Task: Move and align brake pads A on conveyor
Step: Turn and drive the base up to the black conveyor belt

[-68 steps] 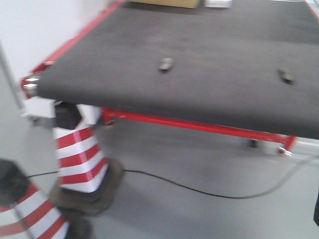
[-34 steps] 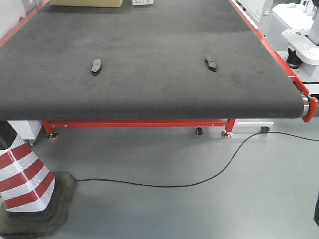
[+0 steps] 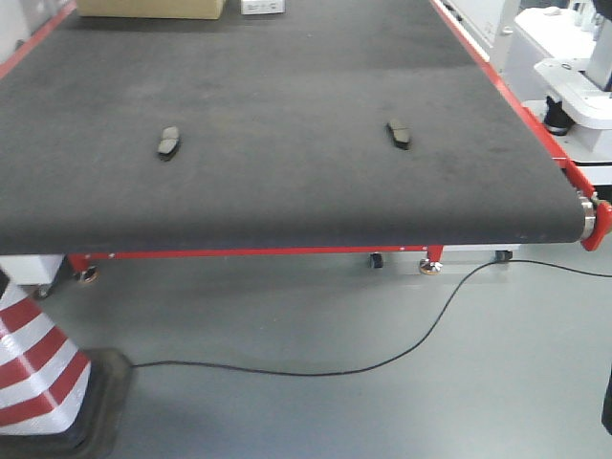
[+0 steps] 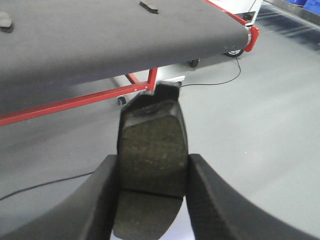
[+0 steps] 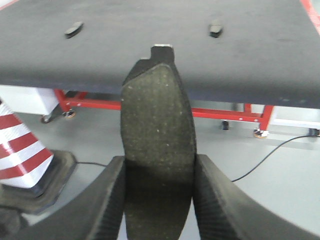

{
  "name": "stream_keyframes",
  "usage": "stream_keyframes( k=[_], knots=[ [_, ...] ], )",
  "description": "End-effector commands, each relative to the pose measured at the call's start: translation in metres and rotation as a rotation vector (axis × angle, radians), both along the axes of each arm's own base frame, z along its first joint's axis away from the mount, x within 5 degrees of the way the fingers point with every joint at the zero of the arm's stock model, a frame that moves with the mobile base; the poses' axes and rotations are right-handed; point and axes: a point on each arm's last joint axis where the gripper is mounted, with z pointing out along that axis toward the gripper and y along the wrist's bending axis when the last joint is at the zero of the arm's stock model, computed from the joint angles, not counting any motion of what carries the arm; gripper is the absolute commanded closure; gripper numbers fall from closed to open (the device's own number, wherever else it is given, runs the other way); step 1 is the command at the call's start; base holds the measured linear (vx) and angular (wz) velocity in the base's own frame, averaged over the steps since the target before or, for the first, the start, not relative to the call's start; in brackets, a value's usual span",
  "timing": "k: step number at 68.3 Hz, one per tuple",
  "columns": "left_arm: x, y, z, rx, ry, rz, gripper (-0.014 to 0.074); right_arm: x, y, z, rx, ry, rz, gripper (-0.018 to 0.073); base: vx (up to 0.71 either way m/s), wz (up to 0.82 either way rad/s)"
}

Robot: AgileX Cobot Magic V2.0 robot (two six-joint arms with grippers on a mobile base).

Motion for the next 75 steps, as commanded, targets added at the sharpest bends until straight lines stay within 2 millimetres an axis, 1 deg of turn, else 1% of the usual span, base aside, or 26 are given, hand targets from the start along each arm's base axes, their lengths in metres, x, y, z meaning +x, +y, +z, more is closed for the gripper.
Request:
stream_keyframes(
  k=[1,24,75],
  knots=[
    [0.0024,-0.0014,0.0157,-0.066,-0.081,0.003,0.0603,0.0023,0.0006,0.0183,0.015,-0.120,0.005,0.0564,0.20,-0.18],
    [0.0024,-0.0014,0.0157,-0.066,-0.081,0.003,0.0603,0.0023,0.0006,0.0183,0.015,-0.120,0.005,0.0564,0.29,-0.09],
    [0.0024,-0.0014,0.0157,-0.066,-0.081,0.003,0.0603,0.0023,0.0006,0.0183,0.015,-0.120,0.005,0.0564,0.36,0.02]
  ],
)
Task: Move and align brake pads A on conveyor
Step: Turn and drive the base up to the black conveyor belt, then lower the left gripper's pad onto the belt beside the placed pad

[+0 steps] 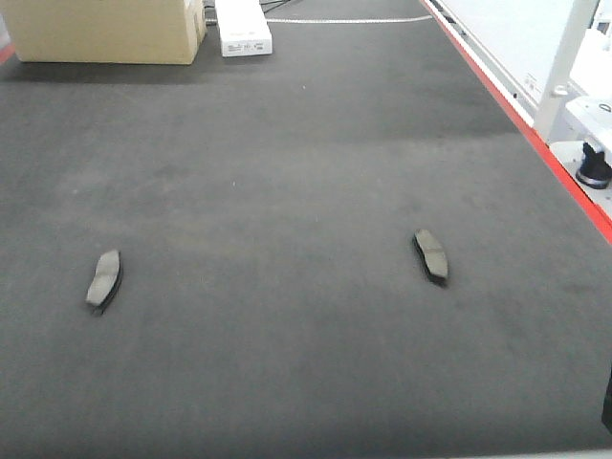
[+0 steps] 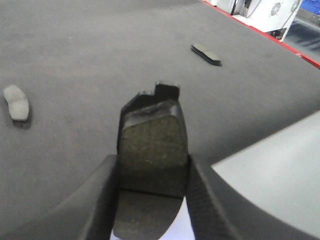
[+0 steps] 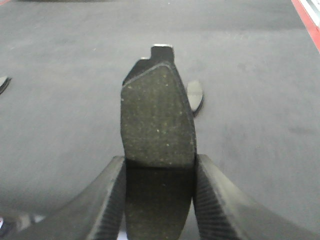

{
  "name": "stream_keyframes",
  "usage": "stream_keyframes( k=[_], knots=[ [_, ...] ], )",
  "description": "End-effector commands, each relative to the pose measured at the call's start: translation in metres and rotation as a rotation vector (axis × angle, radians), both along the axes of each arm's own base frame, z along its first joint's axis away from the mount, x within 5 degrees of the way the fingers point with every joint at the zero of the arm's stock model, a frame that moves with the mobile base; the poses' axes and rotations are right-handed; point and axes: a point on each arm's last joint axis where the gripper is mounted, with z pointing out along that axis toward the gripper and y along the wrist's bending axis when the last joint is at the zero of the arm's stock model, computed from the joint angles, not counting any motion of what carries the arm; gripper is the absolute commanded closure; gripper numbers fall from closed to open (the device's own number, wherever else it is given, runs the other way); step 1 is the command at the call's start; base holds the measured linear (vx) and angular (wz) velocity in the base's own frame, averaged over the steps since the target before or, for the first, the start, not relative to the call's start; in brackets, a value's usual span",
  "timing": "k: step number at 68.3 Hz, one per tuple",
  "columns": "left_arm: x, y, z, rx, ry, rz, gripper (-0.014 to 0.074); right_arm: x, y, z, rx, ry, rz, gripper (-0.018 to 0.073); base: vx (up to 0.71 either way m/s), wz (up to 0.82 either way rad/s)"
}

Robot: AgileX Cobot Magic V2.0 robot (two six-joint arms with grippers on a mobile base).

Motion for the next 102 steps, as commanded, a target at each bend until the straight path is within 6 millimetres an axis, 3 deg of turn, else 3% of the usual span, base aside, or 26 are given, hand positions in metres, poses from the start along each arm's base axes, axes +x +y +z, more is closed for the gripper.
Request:
stream_keyframes(
  k=[1,49,102],
  knots=[
    [0.0024,-0.0014,0.0157,-0.066,-0.081,0.003,0.0603,0.0023,0.0006,0.0183,0.015,-0.120,0.005,0.0564,0.31,0.02],
    [0.0024,-0.0014,0.0157,-0.065,-0.081,0.003,0.0603,0.0023,0.0006,0.0183,0.015,-0.120,0.005,0.0564,0.24,0.03],
    [0.0024,-0.0014,0.0157,-0.065,-0.081,0.003,0.0603,0.0023,0.0006,0.0183,0.015,-0.120,0.005,0.0564,0.03,0.00]
  ],
)
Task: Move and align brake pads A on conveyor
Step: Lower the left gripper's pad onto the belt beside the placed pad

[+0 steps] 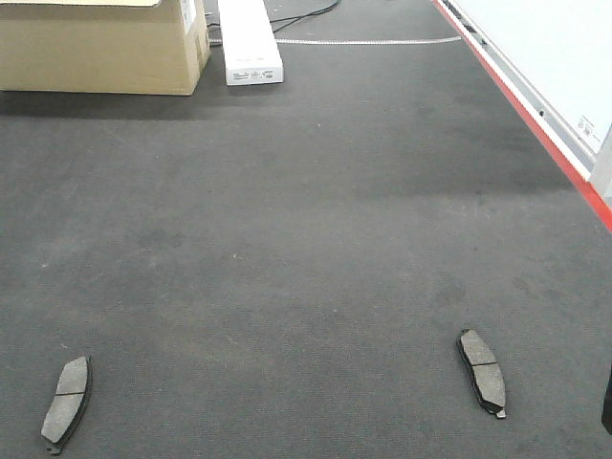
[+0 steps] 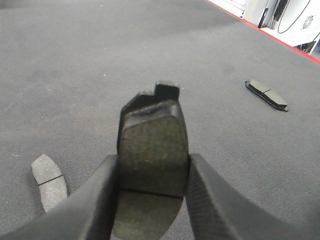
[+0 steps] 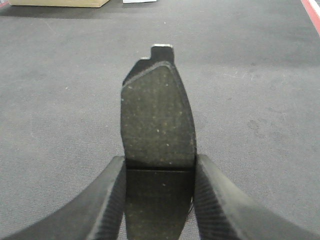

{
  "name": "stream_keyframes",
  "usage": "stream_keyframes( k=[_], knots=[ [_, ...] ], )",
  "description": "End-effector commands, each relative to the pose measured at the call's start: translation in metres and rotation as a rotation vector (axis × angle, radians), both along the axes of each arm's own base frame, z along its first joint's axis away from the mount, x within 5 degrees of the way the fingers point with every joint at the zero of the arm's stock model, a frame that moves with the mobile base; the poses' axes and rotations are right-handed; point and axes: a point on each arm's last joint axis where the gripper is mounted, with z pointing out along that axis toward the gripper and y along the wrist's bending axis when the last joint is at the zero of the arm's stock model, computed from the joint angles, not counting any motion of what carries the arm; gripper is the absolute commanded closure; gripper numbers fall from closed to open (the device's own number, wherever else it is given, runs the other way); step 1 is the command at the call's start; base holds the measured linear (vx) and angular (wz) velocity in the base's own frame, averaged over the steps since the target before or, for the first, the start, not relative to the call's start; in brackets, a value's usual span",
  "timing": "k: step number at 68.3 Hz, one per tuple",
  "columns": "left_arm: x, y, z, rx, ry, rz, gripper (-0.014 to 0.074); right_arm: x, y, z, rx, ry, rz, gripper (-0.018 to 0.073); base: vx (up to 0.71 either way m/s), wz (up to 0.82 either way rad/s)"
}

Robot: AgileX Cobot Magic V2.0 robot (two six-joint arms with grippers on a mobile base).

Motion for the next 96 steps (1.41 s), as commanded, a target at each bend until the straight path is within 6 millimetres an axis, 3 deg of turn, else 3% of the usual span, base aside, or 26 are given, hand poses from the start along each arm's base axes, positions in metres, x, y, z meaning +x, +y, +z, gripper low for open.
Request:
stream_keyframes(
  k=[1,22,38,47,58,74,96],
  knots=[
    [0.002,-0.001,0.016,-0.065,-0.081,0.003,0.0603,0.002,0.001,0.018,0.015,-0.120,0.005,0.0564,0.00,0.00],
    [0.003,-0.002,0.019,-0.087,-0.107,0.006,0.0603,0.002,0.001,0.018,0.015,-0.120,0.005,0.0564,0.00,0.00],
    [0.012,-0.006,0.027,-0.273,-0.035,0.065,0.0599,0.002,0.001,0.018,0.015,-0.120,0.005,0.0564,0.00,0.00],
    [0.038,-0.018,0.036,-0.221,0.037,0.088,0.0593,0.002,0.001,0.018,0.015,-0.120,0.005,0.0564,0.00,0.00],
    [0.087,-0.044,0.037,-0.116,0.211,0.108,0.0589,0.002,0.001,0.018,0.015,-0.120,0.005,0.0564,0.00,0.00],
    [0.153,-0.078,0.006,0.010,0.440,0.136,0.0579,0.002,0.001,0.018,0.015,-0.120,0.005,0.0564,0.00,0.00],
    [0.211,-0.111,-0.040,0.002,0.600,0.181,0.0552,0.002,0.001,0.018,0.015,-0.120,0.005,0.0564,0.00,0.00]
  ],
)
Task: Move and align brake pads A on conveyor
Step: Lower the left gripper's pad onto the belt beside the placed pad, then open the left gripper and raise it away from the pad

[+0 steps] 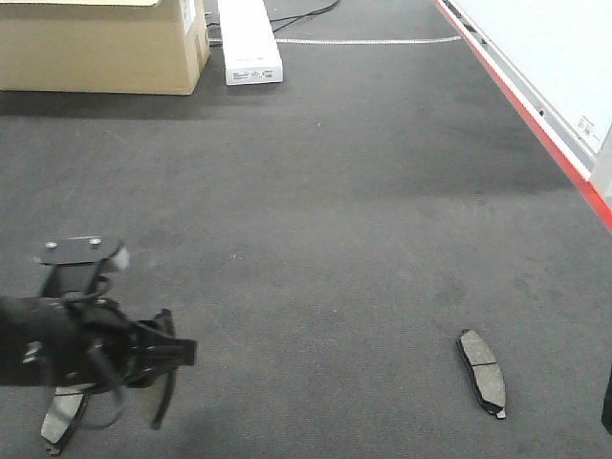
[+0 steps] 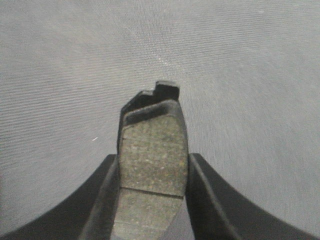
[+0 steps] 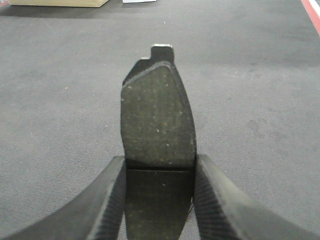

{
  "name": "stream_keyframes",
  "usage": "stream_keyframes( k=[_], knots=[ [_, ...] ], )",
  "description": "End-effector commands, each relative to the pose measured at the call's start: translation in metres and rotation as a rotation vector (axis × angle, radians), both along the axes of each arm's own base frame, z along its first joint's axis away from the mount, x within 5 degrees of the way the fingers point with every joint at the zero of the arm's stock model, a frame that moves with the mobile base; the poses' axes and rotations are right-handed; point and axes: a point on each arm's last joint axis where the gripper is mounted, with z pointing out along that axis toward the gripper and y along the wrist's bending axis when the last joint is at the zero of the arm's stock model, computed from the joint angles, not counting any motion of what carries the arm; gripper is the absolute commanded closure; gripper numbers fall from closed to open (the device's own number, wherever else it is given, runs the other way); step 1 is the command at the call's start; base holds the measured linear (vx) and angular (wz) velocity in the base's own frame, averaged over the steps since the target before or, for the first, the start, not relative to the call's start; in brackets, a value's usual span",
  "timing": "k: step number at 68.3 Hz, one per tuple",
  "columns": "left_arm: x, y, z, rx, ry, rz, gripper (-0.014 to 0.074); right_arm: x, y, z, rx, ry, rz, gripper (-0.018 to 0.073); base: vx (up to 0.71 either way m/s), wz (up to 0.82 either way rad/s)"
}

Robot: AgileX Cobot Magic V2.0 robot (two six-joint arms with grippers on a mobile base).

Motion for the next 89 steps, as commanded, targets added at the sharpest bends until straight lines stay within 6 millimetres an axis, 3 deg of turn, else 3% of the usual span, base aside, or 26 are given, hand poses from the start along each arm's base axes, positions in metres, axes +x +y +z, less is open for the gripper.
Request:
stream_keyframes(
  k=[1,17,35,51,60,70,81,89],
  knots=[
    [0.018,-0.011,0.010,-0.076,-0.074,0.035,0.0549,0.002,0.001,0.018,0.015,-0.120,0.005,0.0564,0.00,0.00],
    [0.040,-0.025,-0.020,-0.086,0.019,0.080,0.0483,0.002,0.001,0.018,0.015,-0.120,0.005,0.0564,0.00,0.00],
    [0.052,-0.032,-0.062,-0.056,0.132,0.116,0.0312,0.002,0.001,0.018,0.015,-0.120,0.005,0.0564,0.00,0.00],
    [0.055,-0.032,-0.064,-0.044,0.102,0.087,0.0204,0.002,0.001,0.018,0.015,-0.120,0.005,0.0564,0.00,0.00],
    [0.051,-0.030,-0.047,-0.053,0.046,0.060,0.0198,0.002,0.001,0.018,0.015,-0.120,0.005,0.0564,0.00,0.00],
    [0.040,-0.023,-0.009,-0.078,-0.059,0.028,0.0198,0.002,0.001,0.018,0.015,-0.120,0.005,0.0564,0.00,0.00],
    [0.012,-0.008,0.043,-0.093,-0.211,-0.020,0.0198,0.002,0.001,0.018,0.015,-0.120,0.005,0.0564,0.00,0.00],
    [-0.019,0.011,0.080,-0.101,-0.348,-0.047,0.0198,0.002,0.001,0.018,0.015,-0.120,0.005,0.0564,0.00,0.00]
  ],
)
